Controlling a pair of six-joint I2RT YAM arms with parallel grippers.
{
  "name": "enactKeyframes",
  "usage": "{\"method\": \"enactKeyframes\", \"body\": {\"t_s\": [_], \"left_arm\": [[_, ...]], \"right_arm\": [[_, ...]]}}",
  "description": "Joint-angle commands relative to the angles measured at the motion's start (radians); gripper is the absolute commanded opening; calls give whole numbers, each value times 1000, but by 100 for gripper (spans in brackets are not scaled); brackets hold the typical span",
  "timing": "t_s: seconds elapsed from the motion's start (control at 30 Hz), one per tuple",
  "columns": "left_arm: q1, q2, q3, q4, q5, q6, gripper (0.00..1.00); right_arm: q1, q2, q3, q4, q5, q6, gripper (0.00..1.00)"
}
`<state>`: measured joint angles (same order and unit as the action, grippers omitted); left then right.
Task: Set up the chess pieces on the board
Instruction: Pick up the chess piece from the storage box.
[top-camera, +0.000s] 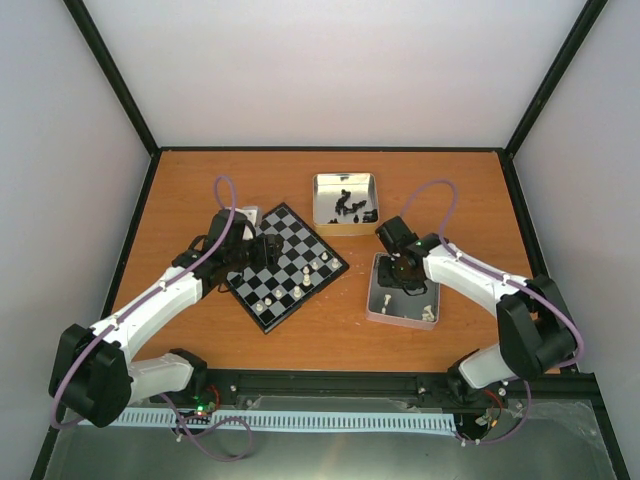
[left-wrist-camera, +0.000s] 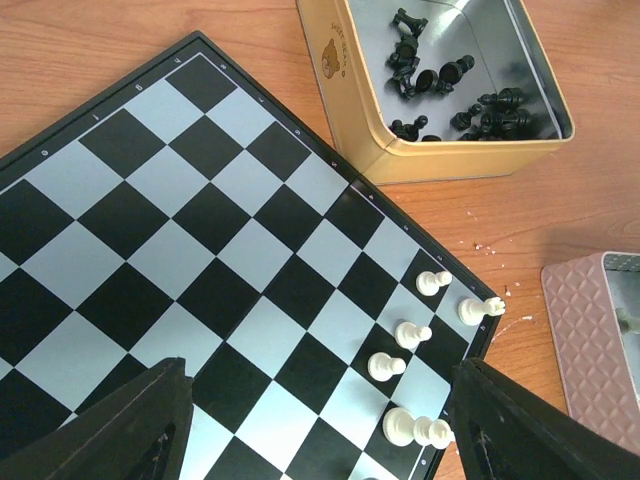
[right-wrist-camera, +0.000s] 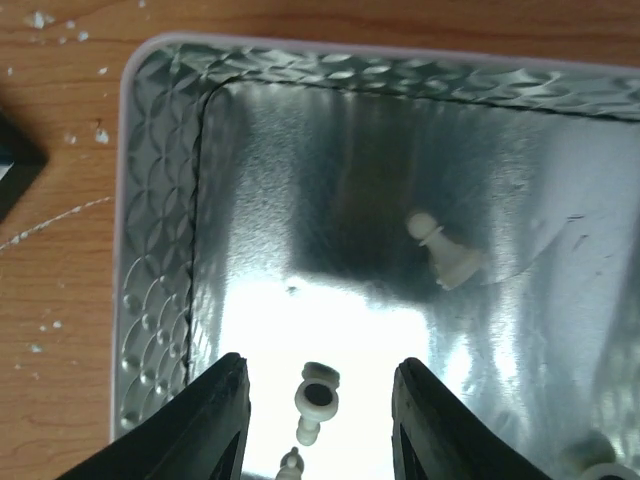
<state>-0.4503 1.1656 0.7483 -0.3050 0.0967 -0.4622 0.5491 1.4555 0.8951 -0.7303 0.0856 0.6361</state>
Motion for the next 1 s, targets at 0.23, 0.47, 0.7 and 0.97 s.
{"method": "enactKeyframes", "body": {"t_s": [0.23,0.47,0.7,0.97], "left_arm": [[-5,-9,-3,31,-3,-13,71],[-5,-10,-2,32,-2,-14,71],[-5,-19,-4,27,-8,-13,71],[-5,-26,-4,36,19,-6,71]], "right_arm": [[8,86,-1,-19,-154,-14,40],[11,137,9,-44,-96,32,34],[11,176,26,-25,-86,43,26],[11,169,36,-11,-71,58,10]]}}
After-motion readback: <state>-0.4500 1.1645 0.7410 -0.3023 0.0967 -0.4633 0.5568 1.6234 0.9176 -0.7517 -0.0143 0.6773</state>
